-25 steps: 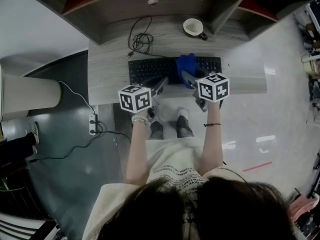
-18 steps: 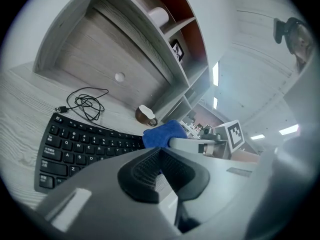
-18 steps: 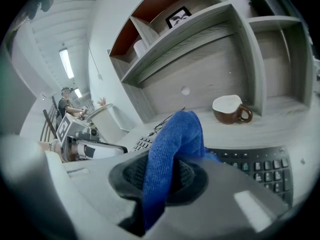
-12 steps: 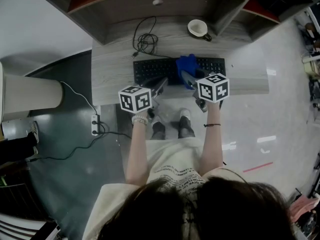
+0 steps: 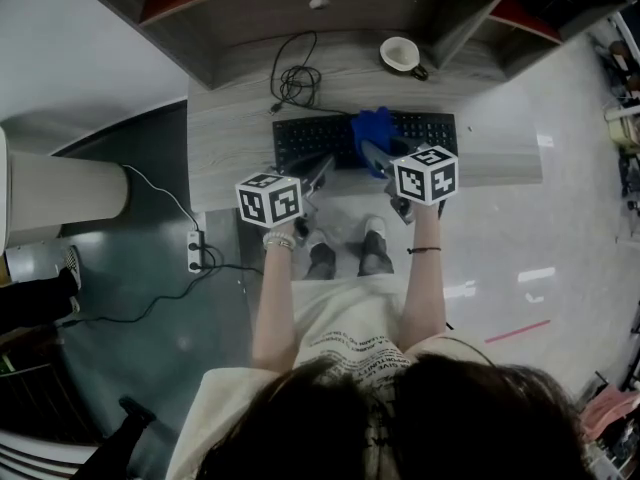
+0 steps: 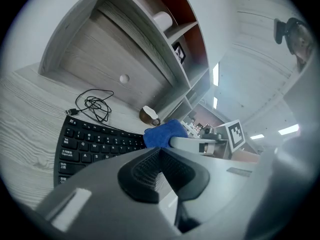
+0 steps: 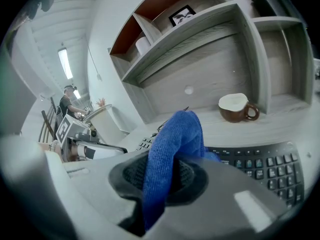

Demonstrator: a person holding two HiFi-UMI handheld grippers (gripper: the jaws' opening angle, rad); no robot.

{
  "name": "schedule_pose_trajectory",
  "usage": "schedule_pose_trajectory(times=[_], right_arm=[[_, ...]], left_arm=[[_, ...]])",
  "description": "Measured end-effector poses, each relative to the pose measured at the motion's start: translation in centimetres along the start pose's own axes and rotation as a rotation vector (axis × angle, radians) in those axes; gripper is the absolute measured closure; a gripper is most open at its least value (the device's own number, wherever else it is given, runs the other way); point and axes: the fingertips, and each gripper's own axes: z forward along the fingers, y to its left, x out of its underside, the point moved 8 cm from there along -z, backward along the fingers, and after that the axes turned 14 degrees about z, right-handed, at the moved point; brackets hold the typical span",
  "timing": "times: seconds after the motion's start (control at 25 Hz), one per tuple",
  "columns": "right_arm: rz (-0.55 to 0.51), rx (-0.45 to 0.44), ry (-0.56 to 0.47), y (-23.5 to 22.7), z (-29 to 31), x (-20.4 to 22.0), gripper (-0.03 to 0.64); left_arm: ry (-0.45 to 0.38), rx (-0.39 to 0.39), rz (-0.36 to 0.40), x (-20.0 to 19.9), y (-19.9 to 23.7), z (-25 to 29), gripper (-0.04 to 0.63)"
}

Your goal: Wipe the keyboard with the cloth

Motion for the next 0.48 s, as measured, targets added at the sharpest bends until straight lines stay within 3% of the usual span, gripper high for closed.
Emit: schedule_pose_trajectory(times=[0.48], right_arm=[[0.001, 0.007, -0.014, 1.9, 1.7, 0.5, 0.558]], left_arm=[[0.010, 0.011, 0.010, 0.3, 1.4, -2.0, 0.592]])
